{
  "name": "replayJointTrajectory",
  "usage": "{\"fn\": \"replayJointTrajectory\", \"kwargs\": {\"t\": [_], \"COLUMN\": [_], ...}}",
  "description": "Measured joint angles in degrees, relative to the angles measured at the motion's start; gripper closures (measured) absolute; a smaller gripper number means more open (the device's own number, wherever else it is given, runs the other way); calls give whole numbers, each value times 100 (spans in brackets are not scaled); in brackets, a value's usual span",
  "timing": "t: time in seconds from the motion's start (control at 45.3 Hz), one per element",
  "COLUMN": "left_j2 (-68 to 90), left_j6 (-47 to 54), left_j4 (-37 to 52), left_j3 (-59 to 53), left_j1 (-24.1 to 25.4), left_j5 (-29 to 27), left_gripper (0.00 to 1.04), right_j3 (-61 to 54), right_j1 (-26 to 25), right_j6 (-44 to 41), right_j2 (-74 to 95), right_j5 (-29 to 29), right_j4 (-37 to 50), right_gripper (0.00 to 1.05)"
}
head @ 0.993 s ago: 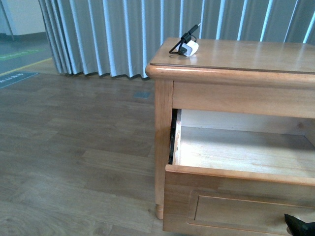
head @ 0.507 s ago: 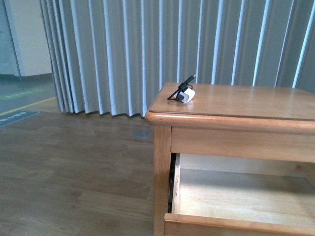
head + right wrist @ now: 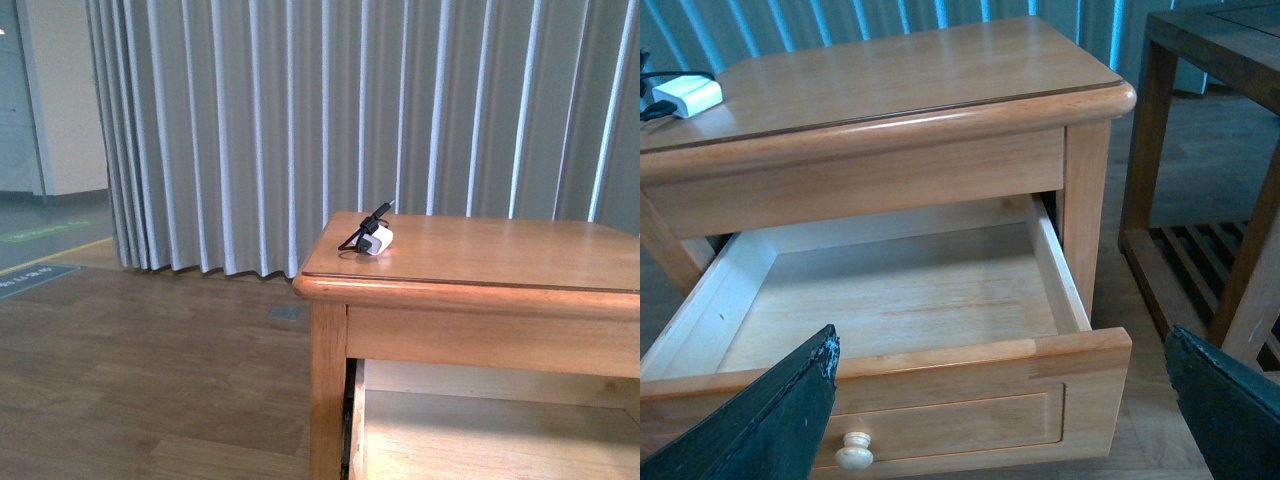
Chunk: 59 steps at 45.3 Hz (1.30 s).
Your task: Put charger into drawer
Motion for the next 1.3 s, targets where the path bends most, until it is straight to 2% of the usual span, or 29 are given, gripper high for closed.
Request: {"fn": "replayJointTrajectory", "kwargs": {"t": [0.154, 0.221, 0.309, 0.353, 0.419, 0.485, 0.529, 0.816, 0.86, 0.926, 0.971, 1.015, 1.169, 1.301], "left_j2": [2, 0, 2, 0, 2, 0, 2, 0, 76, 575, 1137, 2133, 5007, 6907], "left_j6": [0, 2, 0, 0, 0, 0, 2, 0, -114, -350, -487, -568, -739, -887], "left_j4": [0, 0, 0, 0, 0, 0, 0, 0, 212, 1088, 1714, 2533, 4301, 4476], "left_j3": [0, 0, 0, 0, 0, 0, 0, 0, -4, 0, 31, 157, 1093, 2135], "left_j1": [0, 0, 0, 0, 0, 0, 0, 0, -107, -450, -710, -1071, -1720, -2000], "left_j5": [2, 2, 0, 2, 2, 0, 4, -2, -286, -800, -955, -1150, -1071, -981], "left_gripper": [6, 6, 6, 6, 6, 6, 6, 6, 6, 6, 6, 6, 6, 6], "right_j3": [-24, -195, -350, -350, -387, -439, -455, -457, -457, -457, -457, -459, -459, -459], "right_j1": [-28, -166, -111, 0, 439, 737, 802, 837, 837, 837, 837, 837, 837, 837], "right_j6": [44, -221, -487, -555, -625, -671, -706, -715, -713, -715, -715, -715, -715, -715], "right_j2": [-22, -385, -826, -896, -968, -1008, -1025, -1036, -1038, -1038, -1038, -1038, -1038, -1038], "right_j5": [-94, -601, -667, -529, 70, 197, 188, 247, 247, 249, 247, 247, 247, 247], "right_j4": [0, 101, 103, 107, 90, 87, 87, 87, 87, 87, 87, 87, 87, 87], "right_gripper": [9, 18, 32, 39, 50, 60, 57, 11, 6, 9, 9, 8, 8, 8]}}
